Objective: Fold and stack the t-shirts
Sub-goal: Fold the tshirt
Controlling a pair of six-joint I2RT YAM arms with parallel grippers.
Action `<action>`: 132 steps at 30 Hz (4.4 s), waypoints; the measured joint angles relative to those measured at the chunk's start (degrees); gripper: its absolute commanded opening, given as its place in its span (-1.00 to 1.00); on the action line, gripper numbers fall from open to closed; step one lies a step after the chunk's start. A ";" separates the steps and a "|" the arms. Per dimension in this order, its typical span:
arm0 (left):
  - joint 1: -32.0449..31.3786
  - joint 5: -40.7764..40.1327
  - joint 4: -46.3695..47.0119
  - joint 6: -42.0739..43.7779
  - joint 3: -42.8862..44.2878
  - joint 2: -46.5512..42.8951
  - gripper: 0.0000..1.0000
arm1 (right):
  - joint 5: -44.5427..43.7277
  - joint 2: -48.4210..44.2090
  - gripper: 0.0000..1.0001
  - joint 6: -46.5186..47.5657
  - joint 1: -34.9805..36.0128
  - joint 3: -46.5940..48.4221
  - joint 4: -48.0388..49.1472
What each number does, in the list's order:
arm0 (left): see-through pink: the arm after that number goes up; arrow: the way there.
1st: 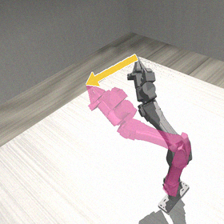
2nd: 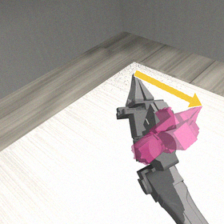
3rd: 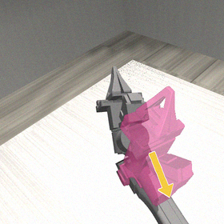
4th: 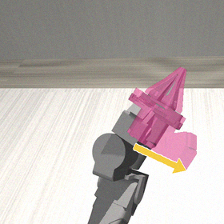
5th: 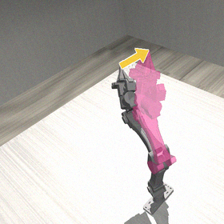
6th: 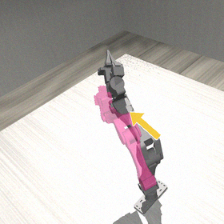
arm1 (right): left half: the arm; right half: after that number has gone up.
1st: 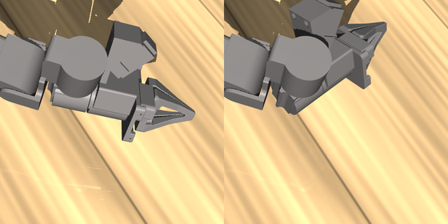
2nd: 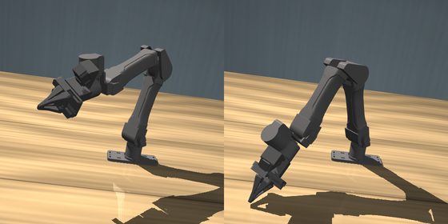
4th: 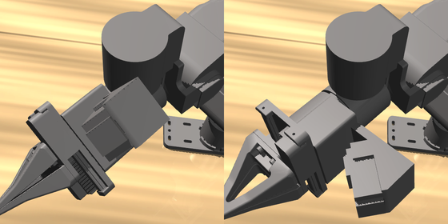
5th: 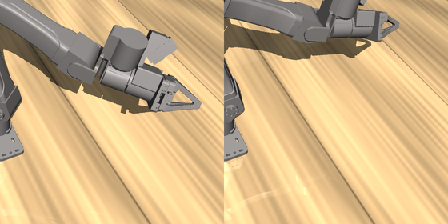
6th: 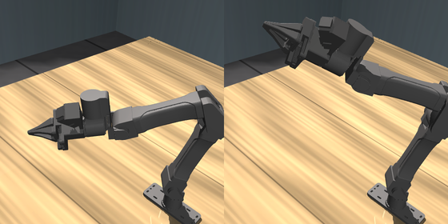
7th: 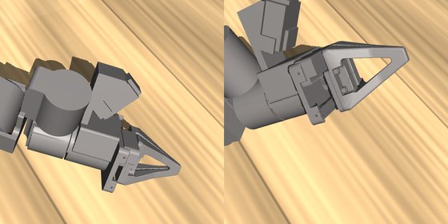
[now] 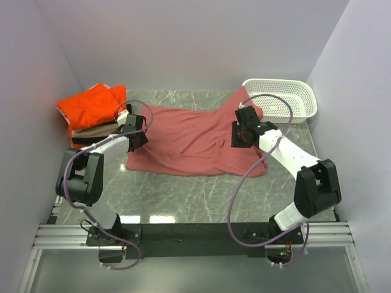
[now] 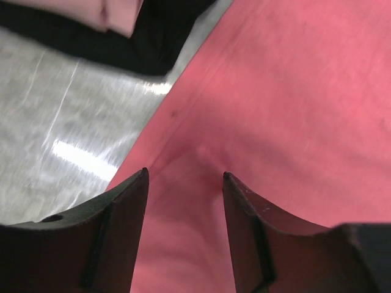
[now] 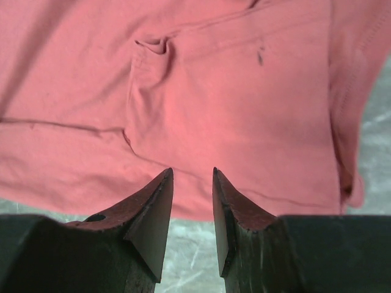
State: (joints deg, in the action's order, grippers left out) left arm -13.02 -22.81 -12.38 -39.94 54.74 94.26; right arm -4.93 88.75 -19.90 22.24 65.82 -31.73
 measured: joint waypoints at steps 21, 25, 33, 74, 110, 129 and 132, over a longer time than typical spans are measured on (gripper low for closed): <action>1.60 2.93 1.64 0.35 3.50 6.43 -0.38 | -3.91 -8.28 -0.20 0.02 -3.08 -6.21 -2.21; 1.68 3.48 1.60 0.28 3.56 7.41 -0.29 | -4.09 -8.52 -0.19 0.02 -3.87 -6.25 -2.19; 1.79 4.50 1.73 0.48 4.55 8.46 -0.99 | -4.48 -6.58 -0.20 -0.20 -8.33 -6.21 -1.68; 4.17 4.61 -2.84 3.78 5.64 7.50 -0.99 | -4.37 10.43 -1.00 -0.31 -16.06 -6.27 1.11; -10.58 3.65 -2.54 0.04 3.72 -3.15 0.44 | -8.11 5.40 -0.21 -0.59 -6.38 7.43 -2.58; -32.48 8.55 10.99 -6.45 -0.68 2.19 0.45 | 2.40 27.87 -0.21 -0.61 -0.92 19.69 -1.95; -33.90 8.92 11.80 -6.86 -0.59 4.00 0.46 | 2.69 28.02 -0.21 -0.59 -0.66 19.78 -1.95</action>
State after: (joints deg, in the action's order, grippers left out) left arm -46.92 -13.89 -0.58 -46.81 54.15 98.26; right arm -2.24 116.77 -20.49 21.58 85.60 -33.67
